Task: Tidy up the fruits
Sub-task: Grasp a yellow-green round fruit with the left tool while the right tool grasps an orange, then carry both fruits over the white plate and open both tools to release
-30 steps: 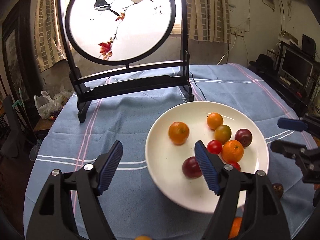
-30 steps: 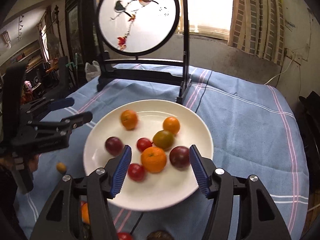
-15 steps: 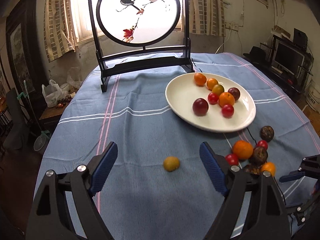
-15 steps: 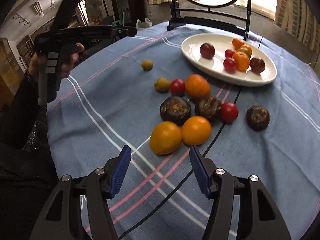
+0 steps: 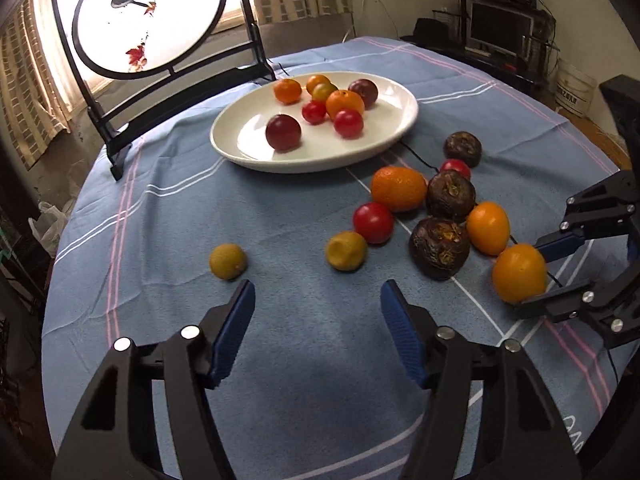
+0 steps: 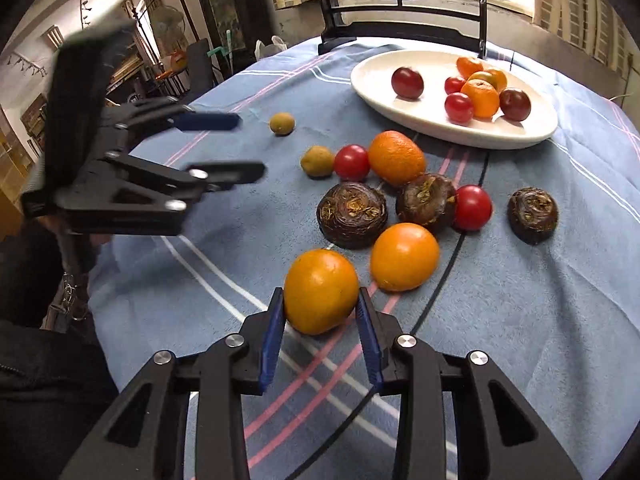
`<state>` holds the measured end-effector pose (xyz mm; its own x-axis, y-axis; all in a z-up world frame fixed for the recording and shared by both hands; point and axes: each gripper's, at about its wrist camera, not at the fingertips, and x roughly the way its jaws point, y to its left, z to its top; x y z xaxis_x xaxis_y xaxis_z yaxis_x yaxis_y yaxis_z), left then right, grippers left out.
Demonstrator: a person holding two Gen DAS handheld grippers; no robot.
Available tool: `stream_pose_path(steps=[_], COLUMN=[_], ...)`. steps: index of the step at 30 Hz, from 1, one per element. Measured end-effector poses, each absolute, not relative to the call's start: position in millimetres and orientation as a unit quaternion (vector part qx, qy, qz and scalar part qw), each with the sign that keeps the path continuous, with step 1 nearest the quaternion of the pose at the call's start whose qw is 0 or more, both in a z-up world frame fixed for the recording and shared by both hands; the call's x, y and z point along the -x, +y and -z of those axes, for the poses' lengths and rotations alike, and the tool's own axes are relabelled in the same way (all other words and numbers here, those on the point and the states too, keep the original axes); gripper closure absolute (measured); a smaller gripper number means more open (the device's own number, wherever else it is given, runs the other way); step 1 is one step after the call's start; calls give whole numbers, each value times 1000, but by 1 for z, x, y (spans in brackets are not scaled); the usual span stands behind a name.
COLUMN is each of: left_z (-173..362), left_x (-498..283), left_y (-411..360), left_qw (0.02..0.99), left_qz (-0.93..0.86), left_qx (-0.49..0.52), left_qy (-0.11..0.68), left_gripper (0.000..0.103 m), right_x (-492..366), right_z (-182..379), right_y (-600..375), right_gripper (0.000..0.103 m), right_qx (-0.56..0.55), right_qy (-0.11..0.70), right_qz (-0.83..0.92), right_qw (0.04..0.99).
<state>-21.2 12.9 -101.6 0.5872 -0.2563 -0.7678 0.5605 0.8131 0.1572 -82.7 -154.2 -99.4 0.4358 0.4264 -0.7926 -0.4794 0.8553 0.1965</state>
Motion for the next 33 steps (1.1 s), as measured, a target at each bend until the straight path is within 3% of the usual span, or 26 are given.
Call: stream_pose_path(steps=[10, 11, 15, 22, 33], left_z=[119, 120, 125, 100, 5], left_x=[-8, -11, -14, 2, -11], left_y=[-17, -19, -23, -14, -28], left_qw=[853, 851, 841, 858, 943], left_qz=[257, 259, 274, 266, 145], left_qx=[-218, -221, -221, -207, -136], left_qy=[399, 401, 410, 388, 268], left_gripper=[44, 53, 75, 76, 76], right_x=[81, 78, 76, 78, 59], right_z=[92, 91, 92, 81, -3], right_y=[-186, -187, -187, -185, -181], right_gripper=[68, 68, 68, 68, 68], right_qx=[-5, -6, -8, 2, 23], right_qy=[454, 454, 457, 434, 301], right_qz=[-246, -247, -249, -249, -241], right_qw=[856, 856, 854, 866, 923])
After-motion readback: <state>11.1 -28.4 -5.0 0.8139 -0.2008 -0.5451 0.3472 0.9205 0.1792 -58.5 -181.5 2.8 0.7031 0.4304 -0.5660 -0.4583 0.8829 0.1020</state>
